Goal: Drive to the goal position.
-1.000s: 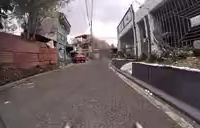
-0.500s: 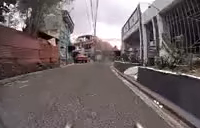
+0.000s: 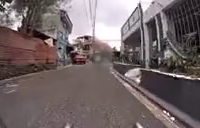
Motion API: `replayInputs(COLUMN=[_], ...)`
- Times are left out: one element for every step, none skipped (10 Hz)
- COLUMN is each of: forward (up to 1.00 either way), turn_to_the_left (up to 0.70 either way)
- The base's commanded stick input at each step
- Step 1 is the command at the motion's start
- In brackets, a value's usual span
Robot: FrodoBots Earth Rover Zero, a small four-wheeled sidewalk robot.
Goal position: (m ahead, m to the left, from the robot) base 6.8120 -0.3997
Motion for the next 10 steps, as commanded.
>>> replayInputs(forward=[0.7, 0.7, 0.7, 0.7, 0.7, 0.7, 0.7, 0.7, 0.7, 0.7], turn_to_the_left=[0.0, 0.0, 0.0, 0.0, 0.0, 0.0, 0.0, 0.0, 0.0, 0.0])
